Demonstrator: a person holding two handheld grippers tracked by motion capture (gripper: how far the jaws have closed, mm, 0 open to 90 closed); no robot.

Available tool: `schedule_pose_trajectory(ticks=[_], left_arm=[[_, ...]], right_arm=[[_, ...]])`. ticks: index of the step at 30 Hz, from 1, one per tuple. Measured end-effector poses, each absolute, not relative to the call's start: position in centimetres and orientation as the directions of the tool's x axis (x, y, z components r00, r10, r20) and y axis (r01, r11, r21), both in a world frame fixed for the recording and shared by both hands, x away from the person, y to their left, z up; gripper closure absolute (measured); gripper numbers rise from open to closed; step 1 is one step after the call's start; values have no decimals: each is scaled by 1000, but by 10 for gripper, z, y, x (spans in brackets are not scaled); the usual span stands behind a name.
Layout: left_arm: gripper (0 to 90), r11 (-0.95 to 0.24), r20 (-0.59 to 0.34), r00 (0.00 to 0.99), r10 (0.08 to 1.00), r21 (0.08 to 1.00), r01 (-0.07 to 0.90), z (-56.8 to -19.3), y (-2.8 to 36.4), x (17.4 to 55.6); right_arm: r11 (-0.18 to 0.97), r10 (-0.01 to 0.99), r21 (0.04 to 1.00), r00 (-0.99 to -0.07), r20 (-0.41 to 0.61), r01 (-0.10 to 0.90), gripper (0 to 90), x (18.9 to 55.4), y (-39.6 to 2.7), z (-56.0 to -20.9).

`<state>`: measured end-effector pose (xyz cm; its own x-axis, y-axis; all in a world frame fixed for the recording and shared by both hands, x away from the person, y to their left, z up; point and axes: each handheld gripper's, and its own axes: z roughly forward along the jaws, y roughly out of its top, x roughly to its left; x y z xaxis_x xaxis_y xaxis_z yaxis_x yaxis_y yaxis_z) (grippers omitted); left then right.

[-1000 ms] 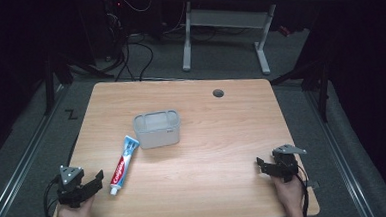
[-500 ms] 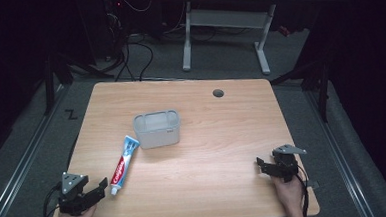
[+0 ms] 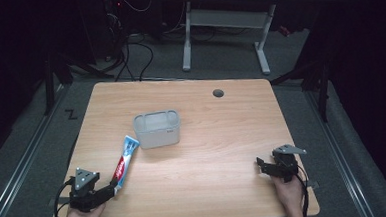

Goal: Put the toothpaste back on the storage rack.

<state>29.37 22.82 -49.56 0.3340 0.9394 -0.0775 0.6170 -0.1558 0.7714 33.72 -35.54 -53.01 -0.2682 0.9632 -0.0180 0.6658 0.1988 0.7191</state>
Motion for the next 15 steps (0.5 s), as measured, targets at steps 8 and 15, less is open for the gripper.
schedule_pose_trajectory(ticks=[8,15], left_arm=[[354,-208,-49,370,928,756,621,-493,216,303],[392,-238,-40,389,920,732,638,-490,210,311]], right_arm=[[199,963,719,-269,-18,665,276,337,-355,-530],[199,963,719,-269,-18,666,276,337,-355,-530]])
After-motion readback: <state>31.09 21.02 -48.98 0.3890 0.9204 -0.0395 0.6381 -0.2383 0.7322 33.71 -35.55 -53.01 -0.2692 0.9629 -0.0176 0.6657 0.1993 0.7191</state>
